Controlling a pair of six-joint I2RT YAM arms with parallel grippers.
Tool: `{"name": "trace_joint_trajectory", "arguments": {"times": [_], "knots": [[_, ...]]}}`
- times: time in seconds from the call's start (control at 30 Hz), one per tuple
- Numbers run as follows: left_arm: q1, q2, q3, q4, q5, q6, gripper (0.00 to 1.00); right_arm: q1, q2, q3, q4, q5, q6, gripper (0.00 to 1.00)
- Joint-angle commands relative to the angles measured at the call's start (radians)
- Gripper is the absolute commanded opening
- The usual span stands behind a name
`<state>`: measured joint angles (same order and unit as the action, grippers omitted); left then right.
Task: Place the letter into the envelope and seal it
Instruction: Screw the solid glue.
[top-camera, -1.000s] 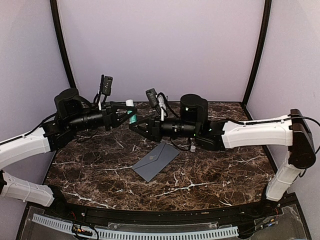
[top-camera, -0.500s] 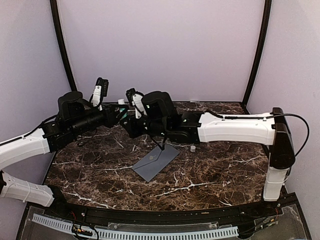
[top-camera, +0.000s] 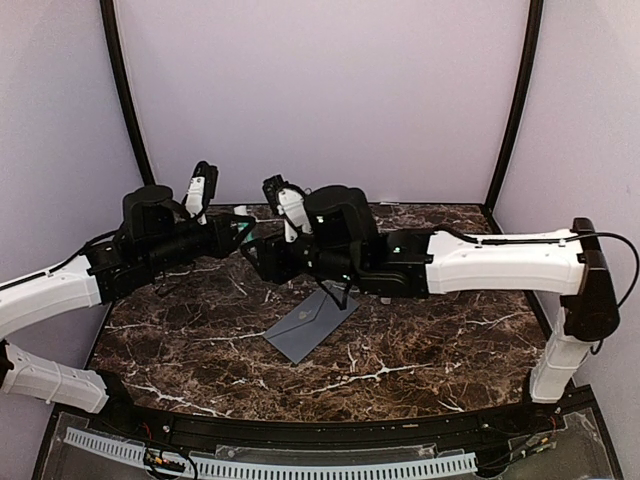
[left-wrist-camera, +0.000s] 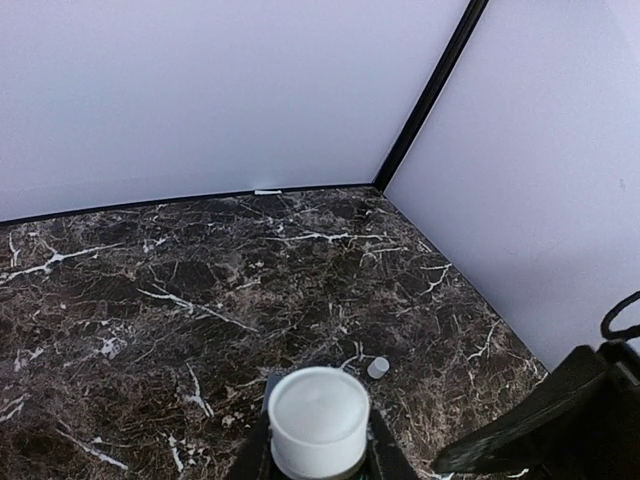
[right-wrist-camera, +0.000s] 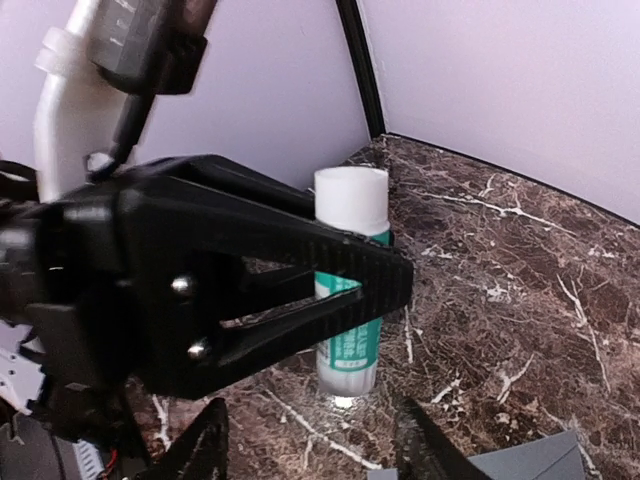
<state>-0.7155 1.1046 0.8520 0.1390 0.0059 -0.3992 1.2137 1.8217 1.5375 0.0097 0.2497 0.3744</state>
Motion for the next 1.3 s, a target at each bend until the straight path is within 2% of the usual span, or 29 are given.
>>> {"name": "trace_joint_trajectory", "arguments": {"times": [0.0,0.1,0.3,0.5,0.63,0.9,1.03,1.27], "knots": [[0.010,-0.041,0.063,-0.087,-0.036,0.055,0.00,0.007,-0.218,-0.115,0.139,-0.108,-0.086,0.61],[0.017,-0.076,0.071,-0.083,0.012,0.091,0.00,-0.015,-0.324,-0.219,0.149,-0.158,-0.096,0.65],[0.025,-0.106,0.056,0.015,0.290,0.083,0.00,-0.086,-0.443,-0.388,0.323,-0.402,-0.042,0.67],[0.036,-0.112,0.033,0.170,0.552,0.029,0.00,-0.115,-0.409,-0.396,0.463,-0.671,0.019,0.67],[0.035,-0.115,0.030,0.248,0.672,-0.014,0.00,-0.130,-0.359,-0.374,0.479,-0.734,0.063,0.62],[0.036,-0.112,0.014,0.390,0.790,-0.115,0.00,-0.134,-0.241,-0.318,0.549,-0.857,0.133,0.51],[0.035,-0.101,0.004,0.401,0.800,-0.123,0.00,-0.131,-0.204,-0.283,0.562,-0.891,0.142,0.46],[0.035,-0.082,0.002,0.435,0.830,-0.155,0.00,-0.129,-0.181,-0.269,0.625,-0.908,0.142,0.42]]}}
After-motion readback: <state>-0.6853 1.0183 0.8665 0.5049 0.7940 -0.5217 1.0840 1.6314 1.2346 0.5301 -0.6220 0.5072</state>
